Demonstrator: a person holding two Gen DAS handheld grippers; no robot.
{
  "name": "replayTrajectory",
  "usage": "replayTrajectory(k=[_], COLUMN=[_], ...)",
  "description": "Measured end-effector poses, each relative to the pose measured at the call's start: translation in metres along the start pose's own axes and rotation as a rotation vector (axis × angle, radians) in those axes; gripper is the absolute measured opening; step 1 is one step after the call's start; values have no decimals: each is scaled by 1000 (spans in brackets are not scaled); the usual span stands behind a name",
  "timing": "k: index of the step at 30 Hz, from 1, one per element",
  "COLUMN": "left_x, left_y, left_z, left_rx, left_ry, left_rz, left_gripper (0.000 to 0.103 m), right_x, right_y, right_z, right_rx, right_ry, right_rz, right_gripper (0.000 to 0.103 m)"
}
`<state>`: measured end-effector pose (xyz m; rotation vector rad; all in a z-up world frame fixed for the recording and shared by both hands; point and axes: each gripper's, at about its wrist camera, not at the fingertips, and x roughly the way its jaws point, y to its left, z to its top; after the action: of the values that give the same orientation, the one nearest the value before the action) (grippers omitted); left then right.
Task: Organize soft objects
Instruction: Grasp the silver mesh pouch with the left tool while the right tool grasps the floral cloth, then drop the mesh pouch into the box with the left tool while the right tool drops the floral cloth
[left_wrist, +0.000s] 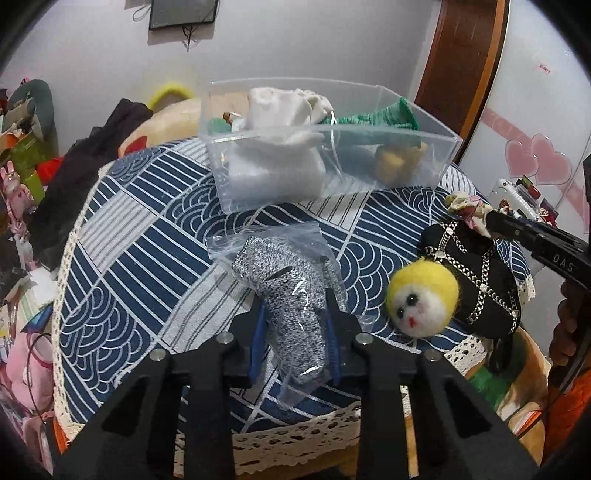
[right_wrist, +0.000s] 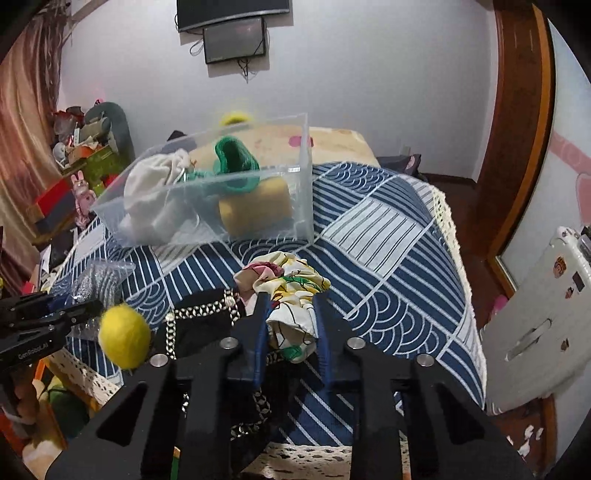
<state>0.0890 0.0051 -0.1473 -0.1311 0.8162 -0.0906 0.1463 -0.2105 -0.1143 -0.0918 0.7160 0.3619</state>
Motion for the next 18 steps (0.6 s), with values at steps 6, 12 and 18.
replayTrajectory(k=[6, 12, 18], left_x=[-20, -45, -68], left_y=[-2, -6, -5], left_z=[4, 12, 29], left_rx=[27, 45, 46], left_ry=[-65, -142, -219], left_rz=[21, 31, 38], left_gripper=[23, 23, 23], right_x=[-16, -30, -41], right_y=[2, 5, 15], right_z=[8, 20, 38], right_rx=[3, -7, -26], right_ry=[-62, -114, -181], right_rz=[-2, 11, 30], right_gripper=[17, 17, 17])
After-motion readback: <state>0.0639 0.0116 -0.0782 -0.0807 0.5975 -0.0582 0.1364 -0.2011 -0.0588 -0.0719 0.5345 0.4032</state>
